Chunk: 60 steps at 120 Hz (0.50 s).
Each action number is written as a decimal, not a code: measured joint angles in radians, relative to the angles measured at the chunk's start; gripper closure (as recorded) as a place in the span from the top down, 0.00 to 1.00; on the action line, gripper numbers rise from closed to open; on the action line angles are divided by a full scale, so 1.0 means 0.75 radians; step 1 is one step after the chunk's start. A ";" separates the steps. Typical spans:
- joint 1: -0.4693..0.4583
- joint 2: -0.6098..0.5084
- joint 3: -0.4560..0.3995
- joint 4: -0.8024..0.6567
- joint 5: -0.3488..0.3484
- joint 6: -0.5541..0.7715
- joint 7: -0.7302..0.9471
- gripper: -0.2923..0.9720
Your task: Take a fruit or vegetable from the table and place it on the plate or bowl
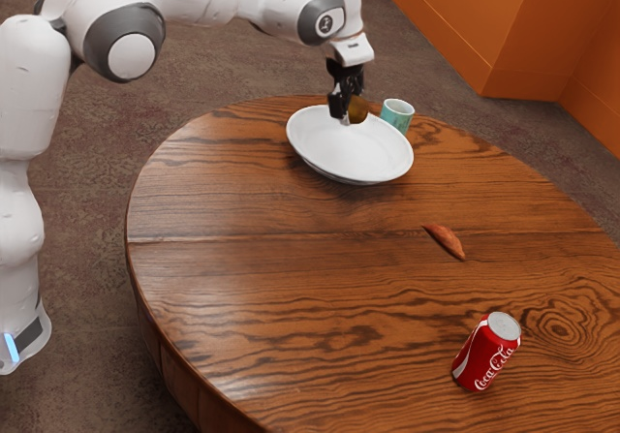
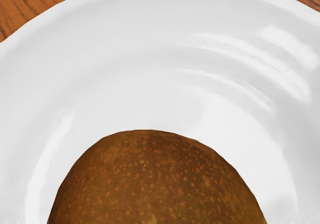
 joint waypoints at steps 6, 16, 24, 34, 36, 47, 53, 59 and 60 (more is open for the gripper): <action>0.015 0.045 -0.004 0.054 -0.006 0.001 0.001 0.43; 0.051 0.105 -0.050 0.125 -0.011 0.004 0.004 0.43; 0.092 0.126 -0.100 0.146 -0.015 0.004 0.006 0.51; 0.103 0.120 -0.114 0.152 -0.019 0.001 0.008 0.62; 0.105 0.116 -0.114 0.153 -0.019 0.000 0.008 0.64; 0.086 0.061 -0.112 0.144 -0.022 0.015 0.010 0.70; 0.009 -0.061 -0.108 0.106 -0.086 0.041 -0.010 0.72; -0.071 -0.186 -0.116 0.089 -0.135 0.054 -0.125 0.74; -0.087 -0.199 -0.118 0.088 -0.135 0.052 -0.161 0.74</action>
